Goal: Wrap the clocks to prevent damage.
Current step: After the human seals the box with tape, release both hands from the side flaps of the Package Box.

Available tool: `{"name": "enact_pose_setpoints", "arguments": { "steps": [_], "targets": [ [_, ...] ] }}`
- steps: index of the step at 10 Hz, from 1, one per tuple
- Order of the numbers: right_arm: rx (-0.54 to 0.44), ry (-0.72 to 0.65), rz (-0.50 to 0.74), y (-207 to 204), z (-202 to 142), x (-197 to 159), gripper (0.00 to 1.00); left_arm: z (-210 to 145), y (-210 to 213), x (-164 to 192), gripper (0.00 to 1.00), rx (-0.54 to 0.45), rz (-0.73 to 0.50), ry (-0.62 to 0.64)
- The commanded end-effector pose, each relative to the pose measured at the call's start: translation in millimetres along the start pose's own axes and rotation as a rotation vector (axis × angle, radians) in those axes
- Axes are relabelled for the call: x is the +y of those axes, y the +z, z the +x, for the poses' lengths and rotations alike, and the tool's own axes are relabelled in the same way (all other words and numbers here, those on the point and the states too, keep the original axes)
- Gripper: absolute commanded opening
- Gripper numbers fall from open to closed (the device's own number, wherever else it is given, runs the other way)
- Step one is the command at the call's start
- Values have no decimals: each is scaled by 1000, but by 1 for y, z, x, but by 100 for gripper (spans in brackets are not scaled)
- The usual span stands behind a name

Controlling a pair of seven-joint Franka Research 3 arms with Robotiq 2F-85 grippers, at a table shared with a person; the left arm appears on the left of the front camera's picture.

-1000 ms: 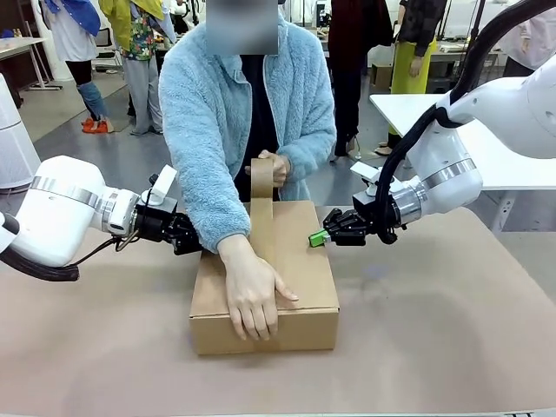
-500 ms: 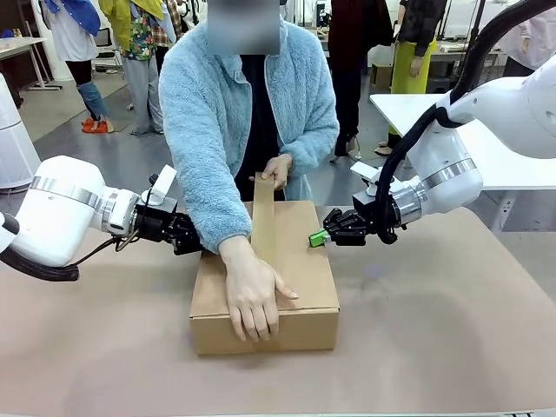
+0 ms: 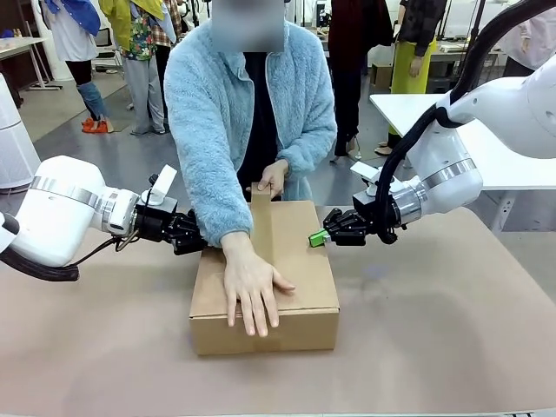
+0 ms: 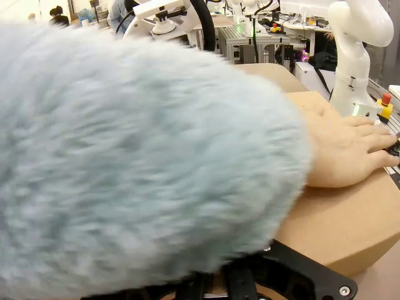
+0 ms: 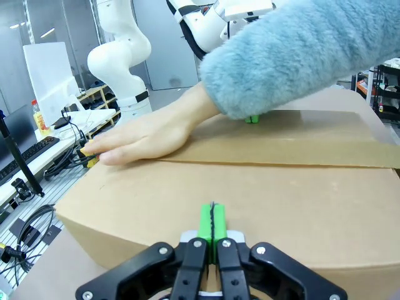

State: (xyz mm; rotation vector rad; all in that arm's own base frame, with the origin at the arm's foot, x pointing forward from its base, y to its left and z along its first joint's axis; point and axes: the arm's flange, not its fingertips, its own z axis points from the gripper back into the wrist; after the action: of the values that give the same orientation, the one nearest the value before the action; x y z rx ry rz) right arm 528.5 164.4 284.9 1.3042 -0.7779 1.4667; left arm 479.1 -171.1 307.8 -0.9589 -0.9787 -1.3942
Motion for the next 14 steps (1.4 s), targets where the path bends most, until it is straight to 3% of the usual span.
{"name": "enact_pose_setpoints", "arguments": {
  "steps": [1,14],
  "targets": [
    [3,-9,-19,-3,-2,2,1,-1,-1,0,0,12,-3,-7],
    [3,-9,-19,-3,-2,2,1,-1,-1,0,0,12,-3,-7]
  ]
}}
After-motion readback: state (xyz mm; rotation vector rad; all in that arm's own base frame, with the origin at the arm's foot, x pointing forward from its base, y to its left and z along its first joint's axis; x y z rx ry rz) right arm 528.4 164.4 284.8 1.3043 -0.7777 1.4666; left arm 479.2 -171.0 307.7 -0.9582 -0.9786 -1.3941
